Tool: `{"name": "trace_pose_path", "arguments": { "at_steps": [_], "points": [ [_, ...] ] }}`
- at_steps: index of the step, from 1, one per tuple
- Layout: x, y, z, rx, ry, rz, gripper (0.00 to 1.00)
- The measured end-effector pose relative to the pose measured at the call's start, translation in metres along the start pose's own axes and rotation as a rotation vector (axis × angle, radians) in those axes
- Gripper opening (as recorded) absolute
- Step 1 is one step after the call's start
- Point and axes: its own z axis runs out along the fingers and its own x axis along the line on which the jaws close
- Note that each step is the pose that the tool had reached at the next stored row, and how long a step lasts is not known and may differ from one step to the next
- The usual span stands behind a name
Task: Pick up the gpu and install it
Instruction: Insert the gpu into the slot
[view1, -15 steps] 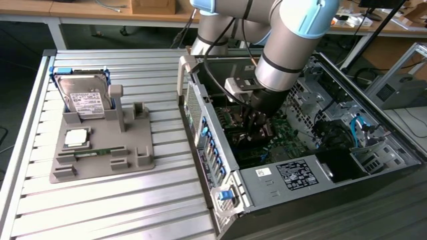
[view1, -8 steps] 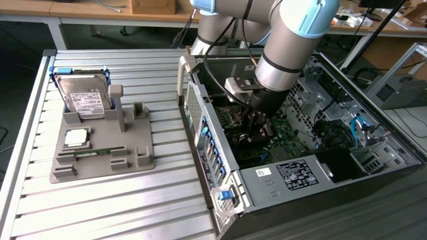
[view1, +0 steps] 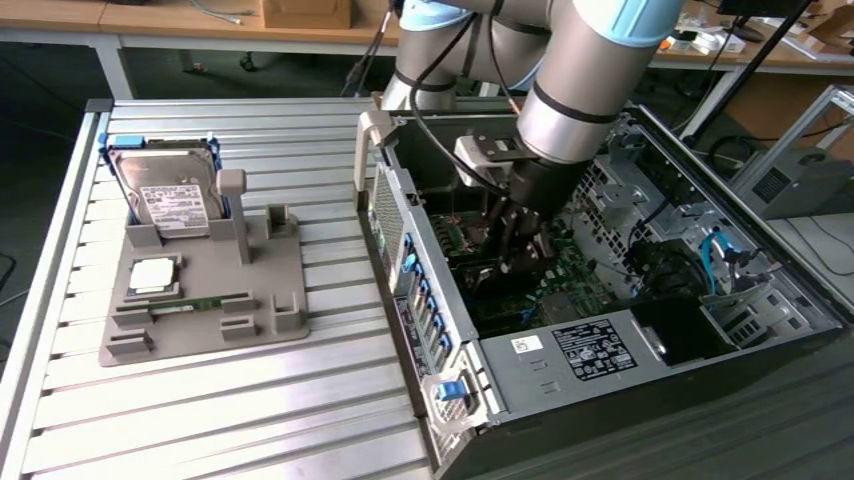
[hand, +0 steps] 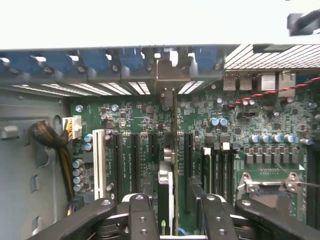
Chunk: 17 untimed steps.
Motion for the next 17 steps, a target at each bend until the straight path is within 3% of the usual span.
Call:
{"name": "trace_pose_path", "arguments": {
  "at_steps": [11, 13, 14, 15, 16, 17],
  "points": [
    [0.001, 0.0054, -0.0307, 0.0083, -0.0002, -0.001, 0.39],
    [0.001, 0.0054, -0.031, 0.0086, -0.0003, -0.002, 0.26],
    [0.001, 0.0054, -0.031, 0.0086, -0.0004, -0.002, 0.26],
    [0.0, 0.0043, -0.0309, 0.0072, -0.0005, -0.002, 0.2],
    [0.0, 0.0004, -0.031, 0.0019, -0.0001, -0.002, 0.14],
    [0.0, -0.0041, -0.0307, -0.0029, -0.0001, -0.003, 0.14]
  ]
}}
